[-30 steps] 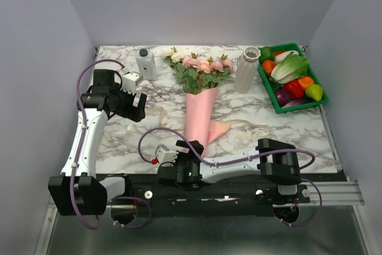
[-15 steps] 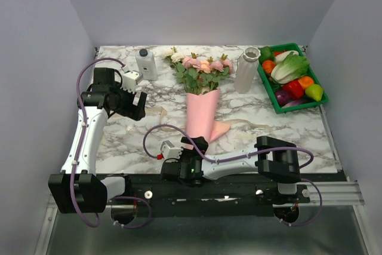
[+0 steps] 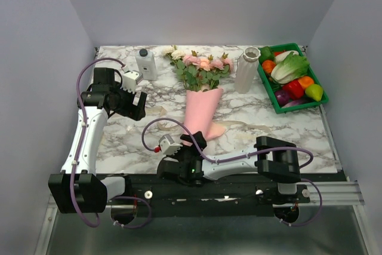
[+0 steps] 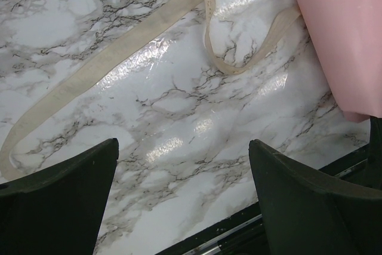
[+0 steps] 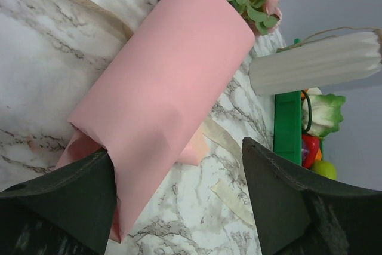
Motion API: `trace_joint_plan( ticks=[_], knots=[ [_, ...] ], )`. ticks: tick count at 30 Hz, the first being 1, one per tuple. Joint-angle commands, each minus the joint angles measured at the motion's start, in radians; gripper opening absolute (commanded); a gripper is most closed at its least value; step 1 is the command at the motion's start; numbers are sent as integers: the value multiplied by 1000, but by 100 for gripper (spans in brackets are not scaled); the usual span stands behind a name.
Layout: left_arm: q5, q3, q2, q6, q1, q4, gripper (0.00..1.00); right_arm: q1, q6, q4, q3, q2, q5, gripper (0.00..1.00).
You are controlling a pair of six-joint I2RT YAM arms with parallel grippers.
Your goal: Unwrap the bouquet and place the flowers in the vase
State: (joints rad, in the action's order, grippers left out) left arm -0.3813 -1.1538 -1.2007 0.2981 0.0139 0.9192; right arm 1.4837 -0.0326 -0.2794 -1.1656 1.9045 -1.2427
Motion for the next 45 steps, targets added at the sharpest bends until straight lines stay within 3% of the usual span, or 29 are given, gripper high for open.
trace_joint_plan(
  ticks=[1,2,3,4,5,6,12,18,22,25,37,42,45],
  knots=[
    [-42,-27,6,-10,3,9,99,0,-186,-39,-6,-28,-153,81],
    [-44,-29,7,-8,4,7,99,0,-287,-128,-37,-54,-200,79],
    [-44,-30,6,-8,4,10,99,0,-438,-475,-81,-61,-218,77],
    [-45,-35,7,-8,4,10,99,0,-932,-746,-227,-58,-228,76],
    [-45,-37,7,-10,4,9,99,0,-1222,-1032,-294,-18,-250,74],
    [-48,-38,7,-11,4,13,99,1,-1335,-1246,-322,-15,-259,70],
    [-65,-49,9,-17,4,20,99,13,-1401,-1248,-258,-126,-186,70],
    [-65,-52,26,-11,4,27,99,13,-1504,-1248,-164,-243,-120,78],
    [-82,-76,18,-13,4,38,99,13,-1544,-1248,-138,-354,-115,92],
    [-96,-95,12,-25,4,41,99,13,-1511,-1248,-173,-375,-132,97],
    [-113,-86,-2,-31,-11,37,99,27,-1563,-1247,-224,-544,-141,99],
    [4,-17,-29,-77,-220,-45,99,29,-1506,-1247,-262,-512,-144,100],
    [41,0,-97,-126,-291,-106,99,29,-1514,-1247,-256,-524,-123,100]
  ],
)
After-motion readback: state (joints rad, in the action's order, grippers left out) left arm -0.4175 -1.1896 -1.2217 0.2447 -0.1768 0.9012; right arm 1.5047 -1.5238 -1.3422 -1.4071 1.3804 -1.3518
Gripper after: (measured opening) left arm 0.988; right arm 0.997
